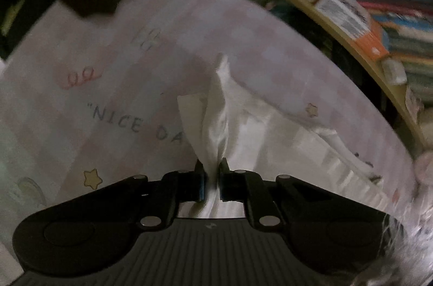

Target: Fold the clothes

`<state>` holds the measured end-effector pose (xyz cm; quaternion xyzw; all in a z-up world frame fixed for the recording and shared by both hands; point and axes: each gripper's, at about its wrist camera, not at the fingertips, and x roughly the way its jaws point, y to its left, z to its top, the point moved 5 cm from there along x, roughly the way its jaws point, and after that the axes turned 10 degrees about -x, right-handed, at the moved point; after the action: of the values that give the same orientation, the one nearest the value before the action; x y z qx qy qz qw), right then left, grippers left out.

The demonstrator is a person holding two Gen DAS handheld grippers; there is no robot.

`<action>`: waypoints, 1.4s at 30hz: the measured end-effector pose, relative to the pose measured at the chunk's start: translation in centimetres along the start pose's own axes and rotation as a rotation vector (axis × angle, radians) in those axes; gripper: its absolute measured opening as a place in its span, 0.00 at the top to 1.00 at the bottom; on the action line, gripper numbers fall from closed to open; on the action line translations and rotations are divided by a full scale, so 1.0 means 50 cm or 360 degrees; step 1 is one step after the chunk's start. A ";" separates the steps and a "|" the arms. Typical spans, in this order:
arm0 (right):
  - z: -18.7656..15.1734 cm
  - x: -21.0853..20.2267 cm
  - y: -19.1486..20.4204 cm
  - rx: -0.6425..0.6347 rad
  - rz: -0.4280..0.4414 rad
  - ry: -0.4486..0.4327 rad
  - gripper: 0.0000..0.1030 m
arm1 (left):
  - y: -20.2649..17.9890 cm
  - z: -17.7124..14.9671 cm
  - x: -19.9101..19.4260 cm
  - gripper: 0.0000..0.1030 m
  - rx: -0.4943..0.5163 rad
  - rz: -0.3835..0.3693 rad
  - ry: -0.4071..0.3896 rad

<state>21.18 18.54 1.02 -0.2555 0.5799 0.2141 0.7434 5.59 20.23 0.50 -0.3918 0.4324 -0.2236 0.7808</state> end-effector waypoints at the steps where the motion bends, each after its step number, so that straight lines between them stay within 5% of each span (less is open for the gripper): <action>1: -0.006 -0.009 -0.019 0.0031 0.0018 -0.0036 0.92 | -0.009 -0.007 -0.005 0.91 0.0044 0.0001 -0.0002; 11: -0.142 -0.115 -0.200 0.0246 0.0102 -0.0341 0.92 | -0.172 -0.057 0.075 0.91 0.0415 0.0013 0.0054; 18: -0.273 -0.167 -0.355 0.0306 0.0188 -0.0519 0.92 | -0.280 -0.125 0.190 0.91 0.0519 0.0121 0.0092; 24: -0.444 -0.099 -0.487 0.0435 0.0287 -0.0600 0.92 | -0.343 -0.196 0.329 0.90 0.0537 0.0284 0.0173; 31: -0.609 0.052 -0.597 0.0753 0.0466 -0.0534 0.91 | -0.346 -0.297 0.439 0.86 0.0614 0.0546 0.0208; 38: -0.673 0.102 -0.636 0.1010 0.0648 -0.0571 0.74 | -0.349 -0.370 0.448 0.54 0.0769 0.0807 0.0124; 42: -0.683 0.106 -0.654 0.1129 0.0731 -0.0624 0.69 | -0.341 -0.401 0.437 0.52 0.0841 0.0883 0.0104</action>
<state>16.82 -28.24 -6.58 0.1949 0.5074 0.2060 0.8137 -0.17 -13.30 -3.10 -0.0378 0.4740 -0.1198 0.8715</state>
